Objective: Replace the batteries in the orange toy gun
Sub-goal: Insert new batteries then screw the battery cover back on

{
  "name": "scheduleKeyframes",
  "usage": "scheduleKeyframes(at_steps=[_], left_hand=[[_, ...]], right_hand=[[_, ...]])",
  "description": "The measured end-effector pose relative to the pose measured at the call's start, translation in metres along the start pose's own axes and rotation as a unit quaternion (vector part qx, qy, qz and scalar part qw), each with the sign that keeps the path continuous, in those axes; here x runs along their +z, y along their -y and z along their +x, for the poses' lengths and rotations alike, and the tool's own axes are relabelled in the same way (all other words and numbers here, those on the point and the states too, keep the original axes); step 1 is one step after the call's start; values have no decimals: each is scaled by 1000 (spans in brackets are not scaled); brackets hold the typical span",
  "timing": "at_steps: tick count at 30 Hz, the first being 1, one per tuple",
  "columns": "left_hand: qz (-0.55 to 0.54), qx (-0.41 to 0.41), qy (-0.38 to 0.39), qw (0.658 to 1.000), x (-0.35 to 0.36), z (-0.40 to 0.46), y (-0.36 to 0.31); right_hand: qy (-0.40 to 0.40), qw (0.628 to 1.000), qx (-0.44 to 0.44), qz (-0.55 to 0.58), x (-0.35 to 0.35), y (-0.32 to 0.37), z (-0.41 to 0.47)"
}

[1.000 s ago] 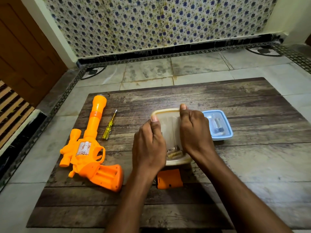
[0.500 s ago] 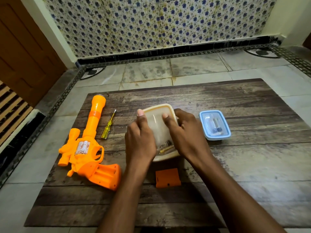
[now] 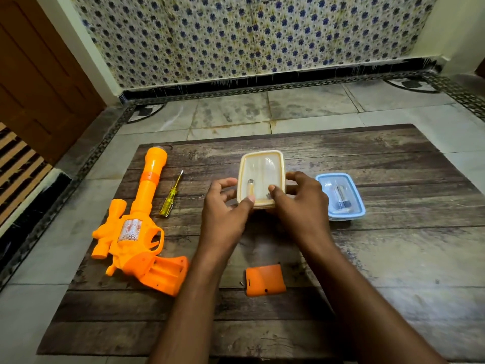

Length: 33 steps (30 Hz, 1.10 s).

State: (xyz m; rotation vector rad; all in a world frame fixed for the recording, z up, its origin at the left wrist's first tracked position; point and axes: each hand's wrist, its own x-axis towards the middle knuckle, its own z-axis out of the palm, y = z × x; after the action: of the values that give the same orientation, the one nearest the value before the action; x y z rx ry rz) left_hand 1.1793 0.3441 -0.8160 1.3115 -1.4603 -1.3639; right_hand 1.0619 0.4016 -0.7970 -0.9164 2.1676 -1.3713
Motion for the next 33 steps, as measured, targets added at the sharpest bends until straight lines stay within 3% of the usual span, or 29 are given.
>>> scheduleKeyframes(at_steps=[5,15,21,24,26,30,33], left_hand=[[11,47,-20,999,5,6,5],[-23,55,-37,998,30,17,9],[-13,55,0,998,29,15,12],[-5,58,17,998,28,15,12],[-2,59,31,998,27,14,11],[-1,59,40,997,25,12,10],[78,96,-38,992,21,8,7]], right_hand=[[41,999,-13,24,8,-2,7],[74,996,-38,-30,5,-4,19],[-56,974,-195,-103,-13,-5,6],[-92,957,-218,-169,-30,-13,0],[-100,949,-192,-229,-41,-17,-2],[-32,925,-24,-379,-53,-22,-4],[10,935,25,-354,-55,-31,-1]])
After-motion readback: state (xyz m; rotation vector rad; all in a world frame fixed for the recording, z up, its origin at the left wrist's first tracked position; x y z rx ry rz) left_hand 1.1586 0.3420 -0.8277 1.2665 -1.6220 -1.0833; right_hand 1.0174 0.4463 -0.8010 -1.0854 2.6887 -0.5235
